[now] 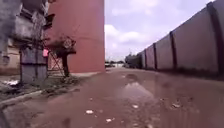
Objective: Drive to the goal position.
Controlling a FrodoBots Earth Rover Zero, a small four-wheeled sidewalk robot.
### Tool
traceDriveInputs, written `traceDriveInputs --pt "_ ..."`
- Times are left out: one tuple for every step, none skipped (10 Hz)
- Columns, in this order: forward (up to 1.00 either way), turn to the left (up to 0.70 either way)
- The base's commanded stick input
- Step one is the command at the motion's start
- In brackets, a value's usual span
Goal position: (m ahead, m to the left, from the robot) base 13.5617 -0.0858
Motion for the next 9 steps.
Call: traceDriveInputs --pt "0.7 0.0" --pt "0.7 0.0" --pt "0.7 0.0" --pt "0.7 0.0" --pt "0.7 0.0" --pt "0.7 0.0" --pt "0.7 0.0" --pt "0.7 0.0" --pt "0.7 0.0"
